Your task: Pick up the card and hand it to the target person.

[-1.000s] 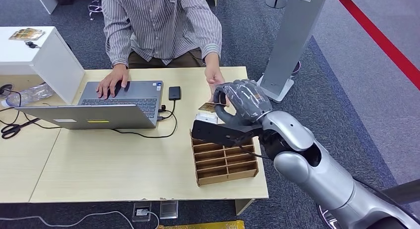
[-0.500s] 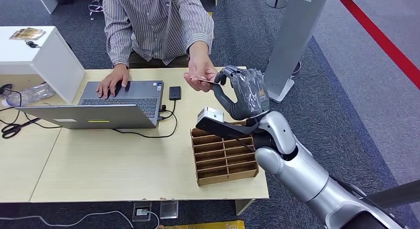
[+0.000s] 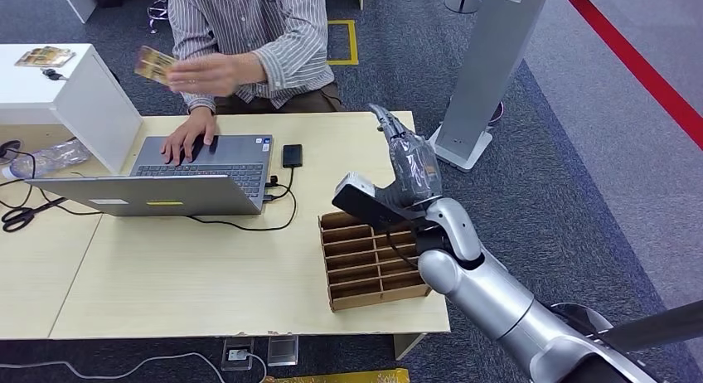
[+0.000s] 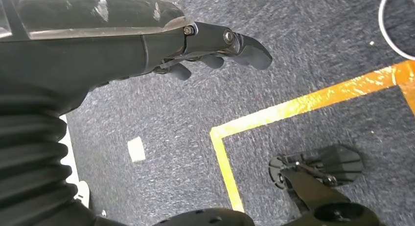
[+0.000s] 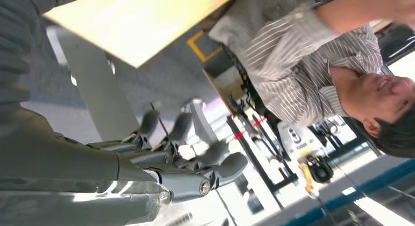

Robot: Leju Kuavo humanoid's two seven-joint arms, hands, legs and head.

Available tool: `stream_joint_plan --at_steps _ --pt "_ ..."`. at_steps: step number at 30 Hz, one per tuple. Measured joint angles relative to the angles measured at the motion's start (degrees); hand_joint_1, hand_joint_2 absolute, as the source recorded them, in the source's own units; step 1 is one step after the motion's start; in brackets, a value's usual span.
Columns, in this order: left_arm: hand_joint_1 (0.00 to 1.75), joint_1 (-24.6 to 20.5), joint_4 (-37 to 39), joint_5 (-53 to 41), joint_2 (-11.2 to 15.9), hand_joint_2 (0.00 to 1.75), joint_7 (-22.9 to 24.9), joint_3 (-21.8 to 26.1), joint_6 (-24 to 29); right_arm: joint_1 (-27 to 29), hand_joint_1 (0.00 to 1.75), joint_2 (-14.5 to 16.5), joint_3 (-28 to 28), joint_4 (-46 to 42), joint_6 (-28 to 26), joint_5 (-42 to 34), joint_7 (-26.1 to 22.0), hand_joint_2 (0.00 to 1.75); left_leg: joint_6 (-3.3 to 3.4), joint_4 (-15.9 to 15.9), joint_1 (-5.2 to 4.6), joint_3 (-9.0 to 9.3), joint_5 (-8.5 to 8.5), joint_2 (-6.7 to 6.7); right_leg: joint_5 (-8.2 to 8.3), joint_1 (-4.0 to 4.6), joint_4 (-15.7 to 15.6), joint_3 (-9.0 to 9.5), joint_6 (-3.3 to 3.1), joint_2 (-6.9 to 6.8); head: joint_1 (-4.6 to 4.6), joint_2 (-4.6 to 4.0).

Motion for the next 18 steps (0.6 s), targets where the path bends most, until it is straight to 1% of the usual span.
stream_joint_plan --at_steps 6,9,12,14,16,18 --pt "0.0 0.66 0.0 1.32 0.0 0.0 0.11 0.04 0.61 3.62 0.0 -0.39 -0.72 -4.36 1.68 -11.12 -0.69 1.75 0.0 0.0 0.0 0.01 0.0 0.01 0.0 0.0 0.0 -0.02 0.0 0.01 -0.04 0.0" --pt "0.0 0.77 0.0 1.87 0.01 0.0 0.6 0.09 0.84 6.15 0.0 -0.98 -1.39 -7.27 3.03 -17.4 -2.1 1.75 0.0 0.0 0.0 0.03 0.0 0.0 0.0 0.0 -0.01 -0.01 0.0 0.0 -0.06 -0.01" --pt "0.0 0.94 0.0 2.36 0.04 0.0 1.14 0.15 1.11 10.46 0.0 -2.14 -2.9 -10.86 5.2 -27.91 -4.82 1.75 0.0 0.0 0.0 0.02 -0.01 0.0 -0.01 0.0 -0.01 0.0 0.0 -0.01 -0.02 -0.01" --pt "0.0 1.08 0.0 2.52 0.07 0.0 1.39 0.17 1.2 13.75 0.0 -3.13 -4.06 -13.15 6.39 -33.64 -6.4 1.75 0.0 0.0 0.0 0.0 -0.02 0.0 -0.01 0.0 -0.02 -0.01 0.0 0.0 0.06 -0.01" --pt "0.0 1.13 0.0 2.59 0.1 0.0 1.66 0.21 1.29 16.6 0.0 -4.09 -5.23 -15.1 7.19 -37.05 -7.35 1.75 -0.01 0.0 0.0 0.0 -0.03 0.01 -0.01 0.0 -0.03 -0.02 0.0 0.01 0.07 -0.01" --pt "0.0 1.13 0.0 2.62 0.12 0.0 1.8 0.26 1.4 18.45 0.0 -4.75 -6.08 -16.44 7.61 -38.61 -7.76 1.75 -0.01 0.0 0.0 0.01 -0.04 0.01 -0.01 0.0 -0.03 -0.01 0.0 0.01 0.04 -0.01"
